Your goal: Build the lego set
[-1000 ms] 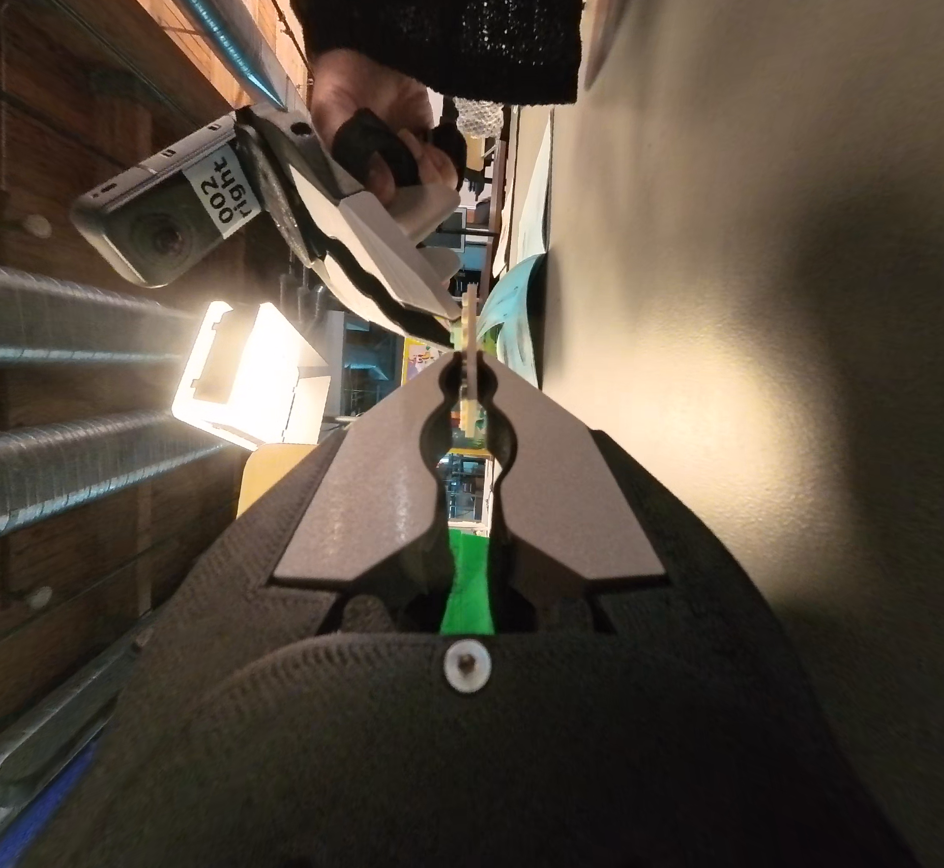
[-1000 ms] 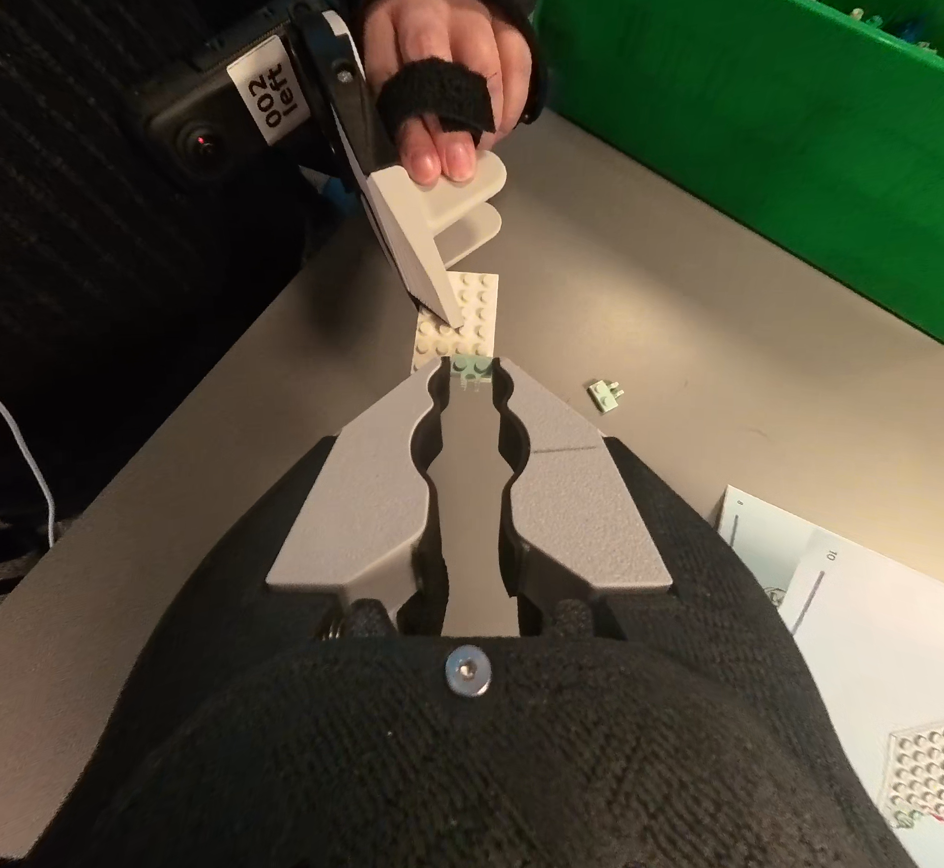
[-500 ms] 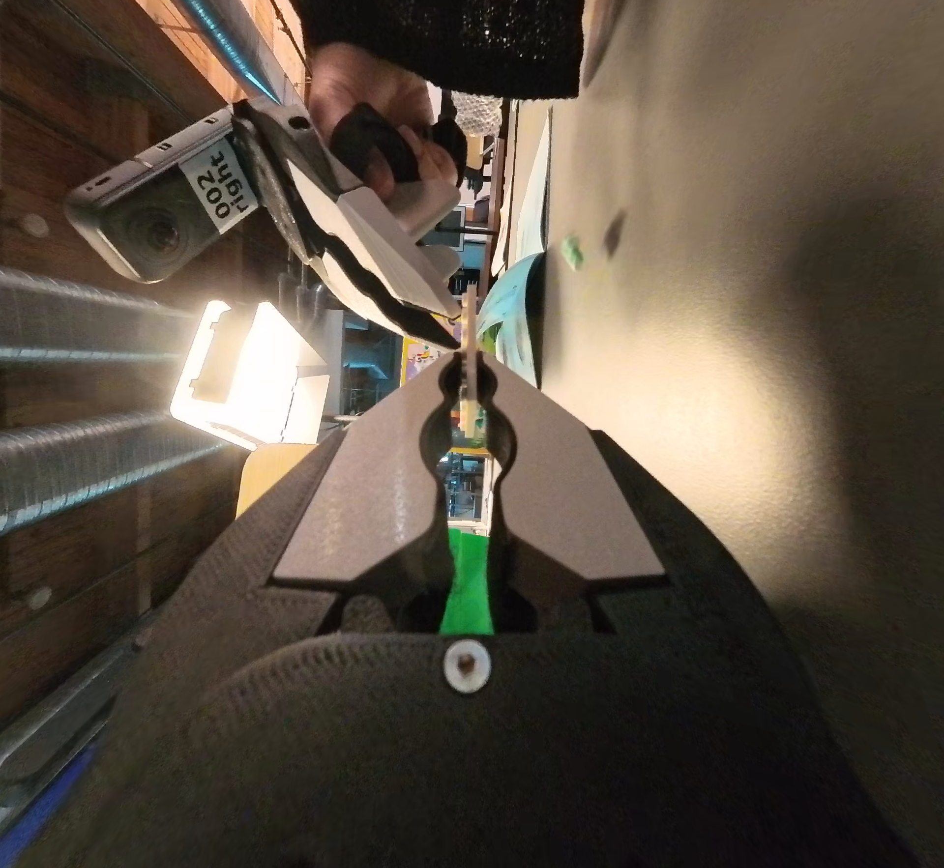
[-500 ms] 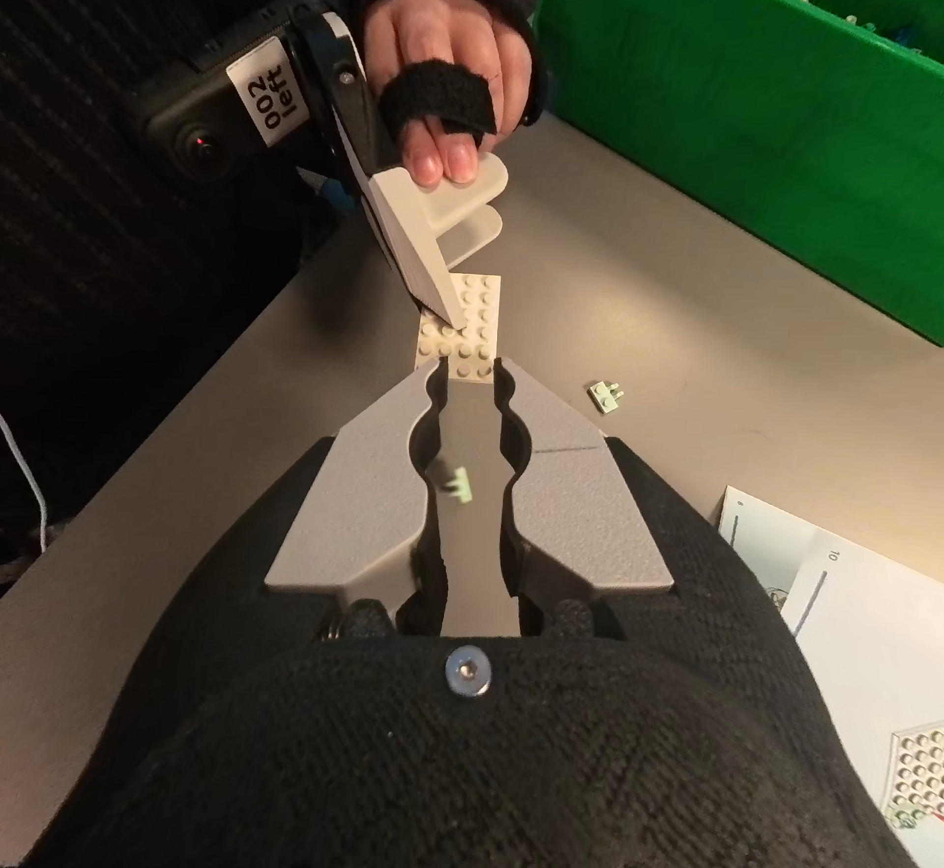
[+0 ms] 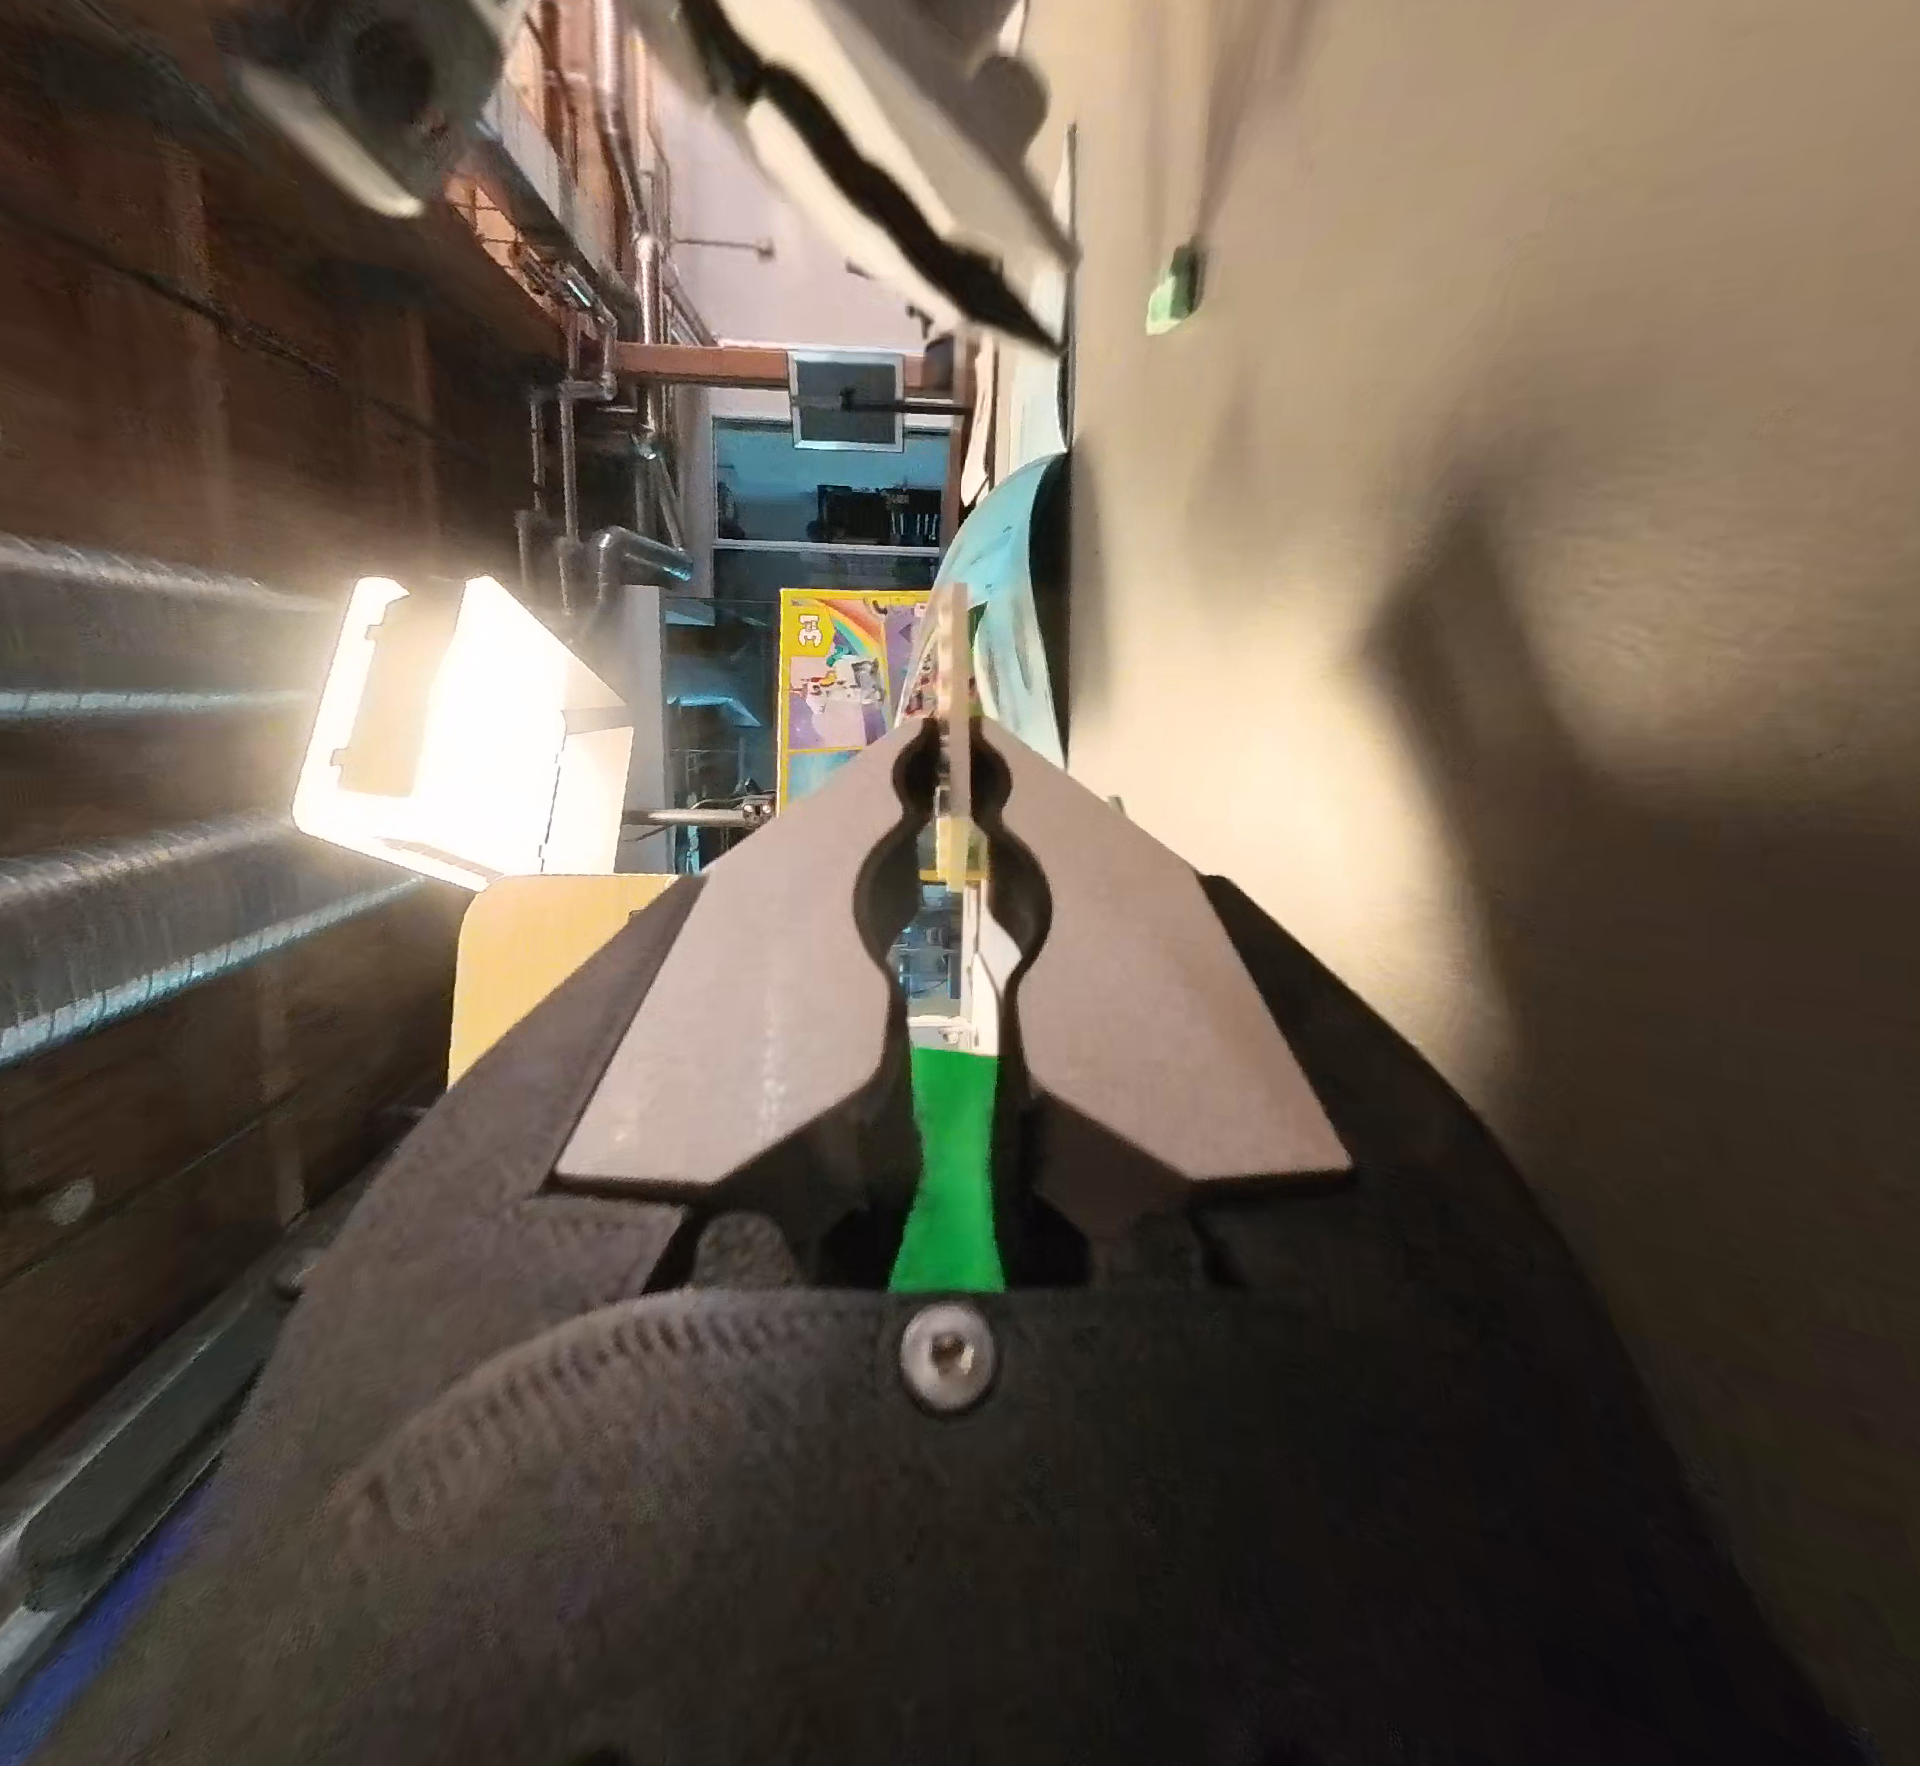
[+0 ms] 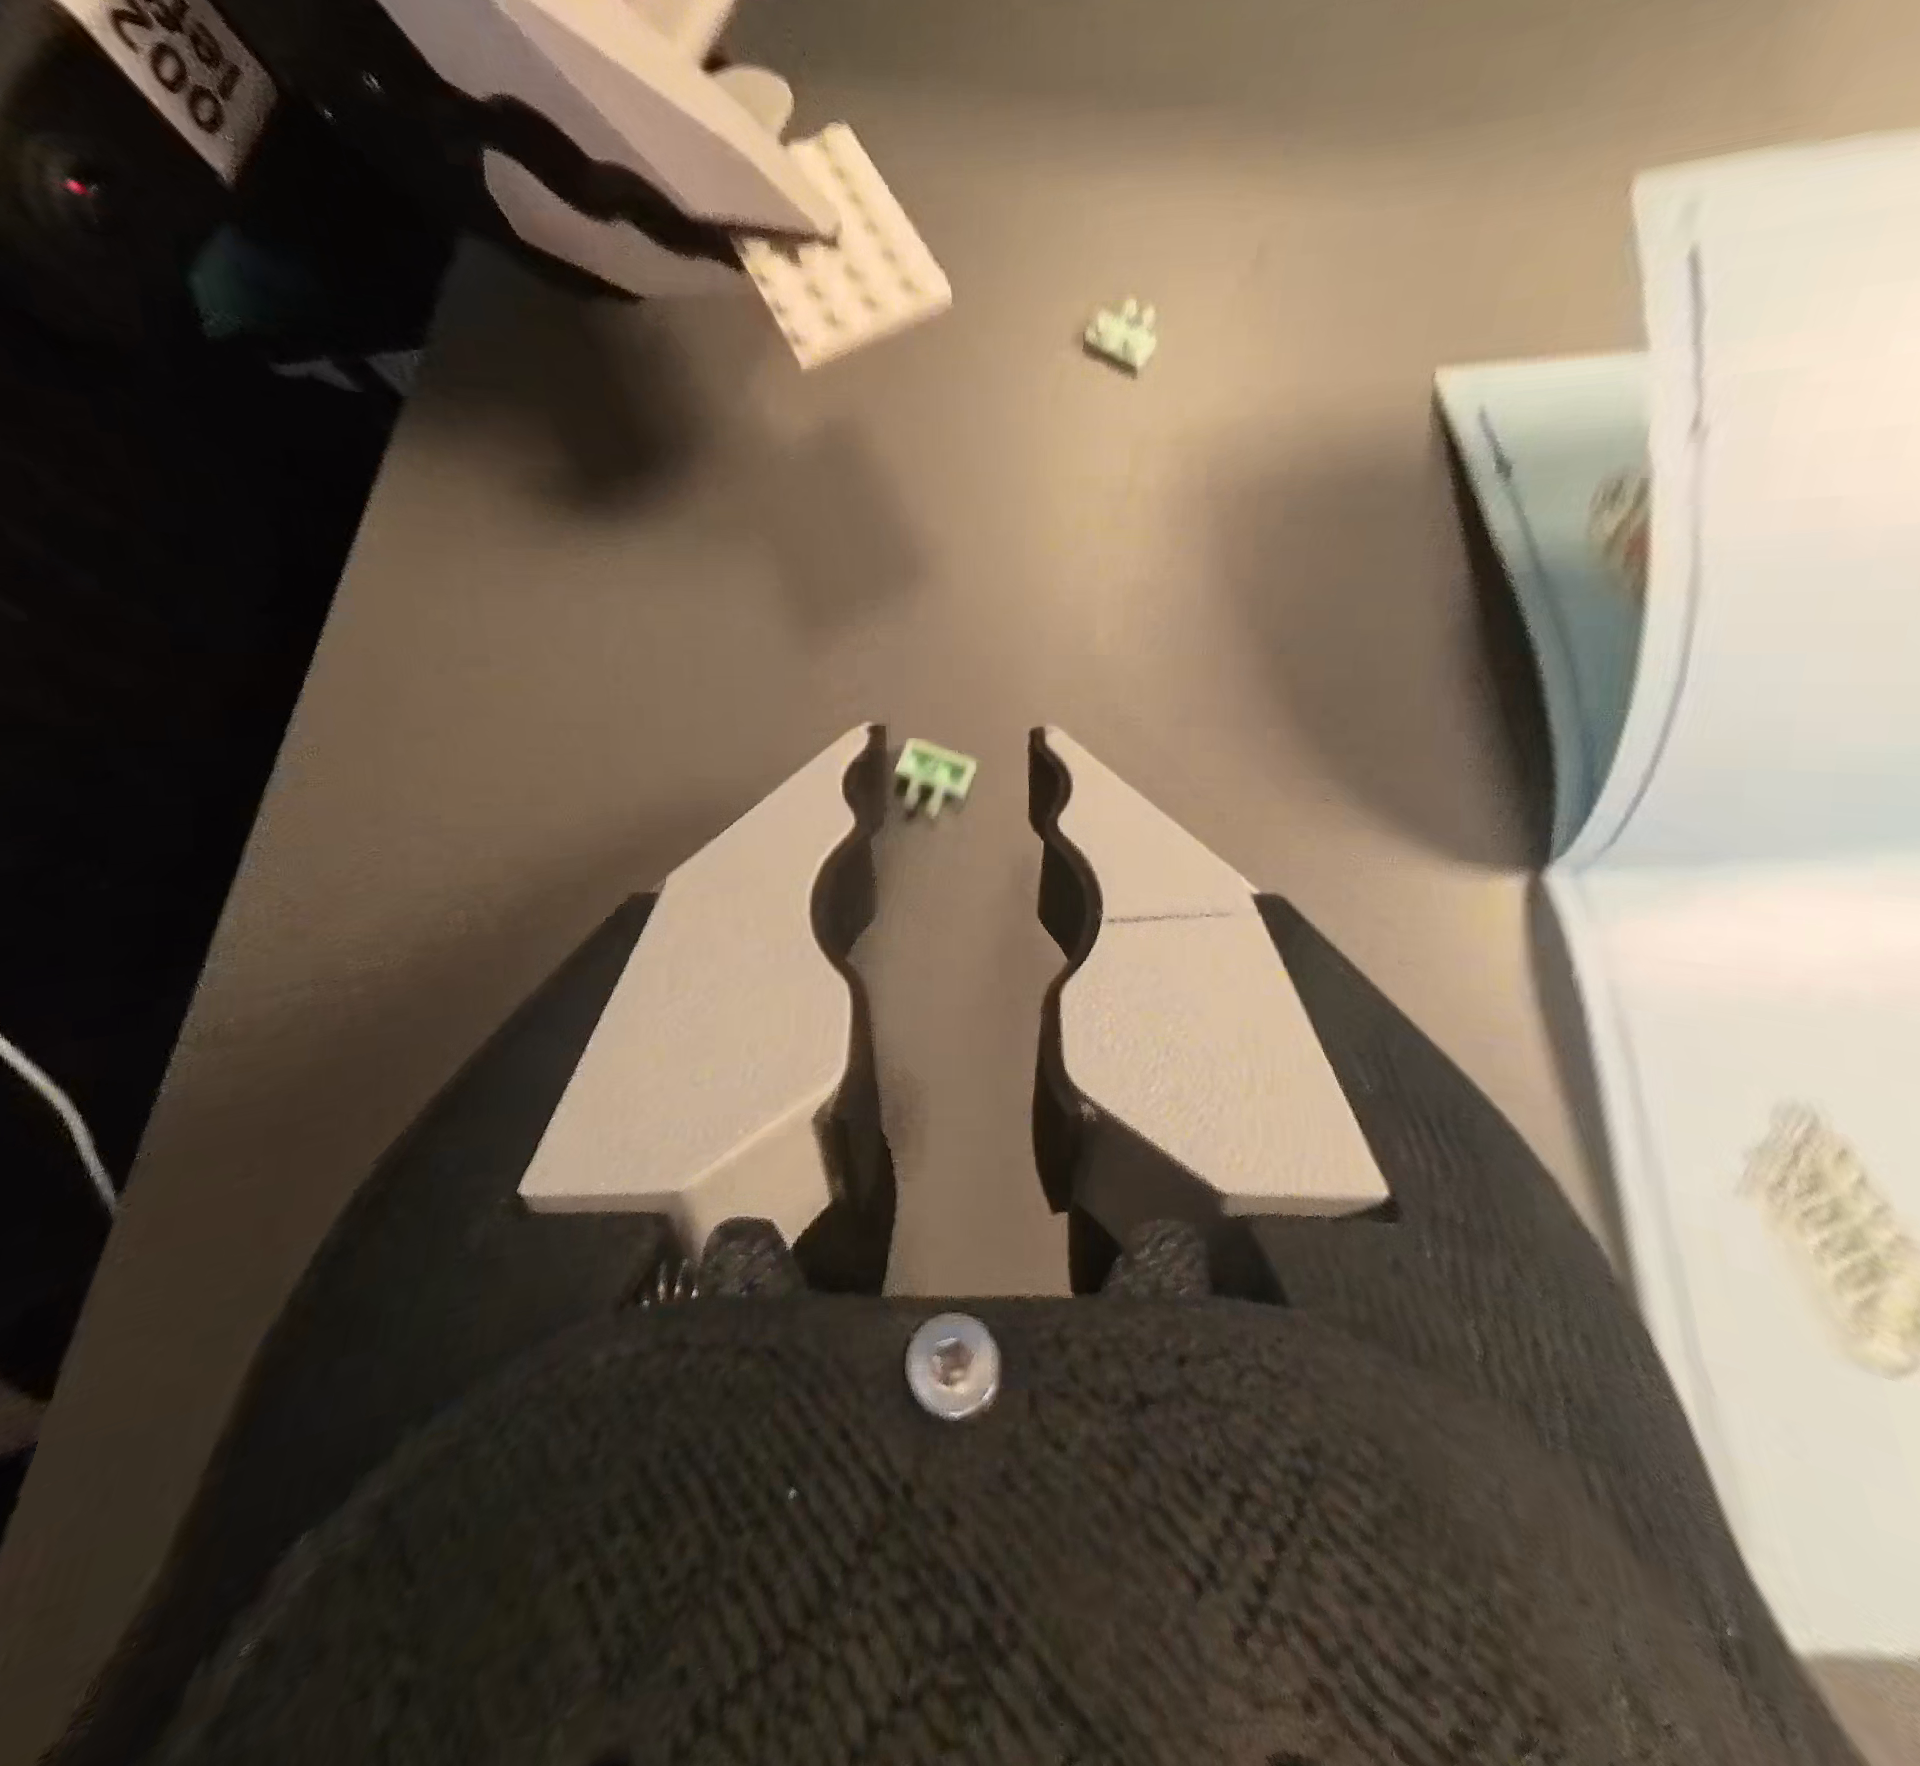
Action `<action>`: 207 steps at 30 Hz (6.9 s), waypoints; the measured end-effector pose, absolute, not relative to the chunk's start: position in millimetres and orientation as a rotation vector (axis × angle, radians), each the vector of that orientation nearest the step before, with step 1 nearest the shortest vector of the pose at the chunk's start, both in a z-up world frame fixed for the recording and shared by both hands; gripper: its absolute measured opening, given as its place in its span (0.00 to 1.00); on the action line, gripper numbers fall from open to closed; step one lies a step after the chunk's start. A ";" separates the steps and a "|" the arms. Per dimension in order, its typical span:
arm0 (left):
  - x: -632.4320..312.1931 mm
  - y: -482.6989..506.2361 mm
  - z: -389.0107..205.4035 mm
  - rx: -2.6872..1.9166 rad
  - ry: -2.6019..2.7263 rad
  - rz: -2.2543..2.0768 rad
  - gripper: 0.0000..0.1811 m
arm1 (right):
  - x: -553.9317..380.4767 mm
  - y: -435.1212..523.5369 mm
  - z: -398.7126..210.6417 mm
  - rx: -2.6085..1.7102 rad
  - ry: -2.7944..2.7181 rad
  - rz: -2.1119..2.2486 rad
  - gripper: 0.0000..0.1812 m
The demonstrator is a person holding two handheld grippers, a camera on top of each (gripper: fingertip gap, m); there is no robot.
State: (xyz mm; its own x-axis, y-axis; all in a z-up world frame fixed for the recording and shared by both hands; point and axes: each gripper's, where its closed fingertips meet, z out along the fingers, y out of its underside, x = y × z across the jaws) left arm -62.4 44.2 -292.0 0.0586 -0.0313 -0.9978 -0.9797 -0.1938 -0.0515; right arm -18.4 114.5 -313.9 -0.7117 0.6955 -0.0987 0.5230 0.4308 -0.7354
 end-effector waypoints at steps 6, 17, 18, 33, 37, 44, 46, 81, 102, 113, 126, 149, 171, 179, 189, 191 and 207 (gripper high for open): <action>-63.6 45.4 -293.0 -1.420 1.094 1.283 0.02 | -3.7 116.2 -334.1 -1.230 -2.365 1.118 0.11; -63.9 46.1 -293.9 -1.429 1.096 1.271 0.02 | -13.0 104.7 -335.4 -1.159 -2.355 0.989 0.03; -63.9 46.1 -294.0 -1.430 1.096 1.269 0.02 | -15.1 105.7 -335.0 -1.112 -2.359 0.943 0.03; -64.9 47.2 -298.5 -1.460 1.106 1.243 0.02 | -41.6 129.9 -325.7 1.021 -1.973 -0.712 0.03; -65.3 47.2 -298.4 -1.460 1.106 1.247 0.02 | -29.4 119.5 -332.8 1.237 -1.925 -0.698 0.03; -64.7 46.7 -298.2 -1.457 1.106 1.242 0.02 | -21.8 109.4 -333.4 1.219 -1.913 -0.601 0.07; -64.4 46.7 -298.9 -1.459 1.110 1.238 0.02 | -18.3 107.6 -331.5 1.191 -1.907 -0.561 0.10; -65.3 47.0 -304.7 -1.485 1.128 1.228 0.02 | -18.5 110.0 -334.7 -1.708 -1.750 0.815 0.17; -50.4 44.2 -299.4 -1.397 1.164 1.200 0.02 | -38.4 63.7 -289.2 -1.060 -2.166 1.294 0.07; -43.1 42.0 -294.1 -1.339 1.172 1.192 0.02 | -37.2 46.4 -288.7 -0.700 -2.621 1.346 0.08; -43.5 41.7 -291.1 -1.327 1.162 1.201 0.02 | -44.0 48.5 -284.7 -0.550 -2.726 1.238 0.08; -44.2 40.7 -286.9 -1.308 1.151 1.221 0.02 | -44.0 48.0 -283.8 -0.493 -2.772 1.185 0.08; -45.1 40.4 -287.2 -1.312 1.155 1.225 0.02 | -47.7 47.1 -282.6 -0.503 -2.705 1.163 0.12; -45.4 40.6 -288.3 -1.320 1.157 1.222 0.02 | -48.2 50.9 -283.1 -0.534 -2.656 1.145 0.15; -51.3 42.9 -290.3 -1.353 1.146 1.245 0.02 | -45.9 54.9 -301.7 -0.241 -2.273 0.545 0.48; -52.2 43.2 -290.1 -1.356 1.142 1.250 0.02 | -52.0 59.6 -305.6 -0.200 -2.143 0.322 0.42; -56.0 45.1 -293.4 -1.391 1.136 1.247 0.02 | -63.2 52.3 -299.9 -0.069 -1.804 -0.040 0.23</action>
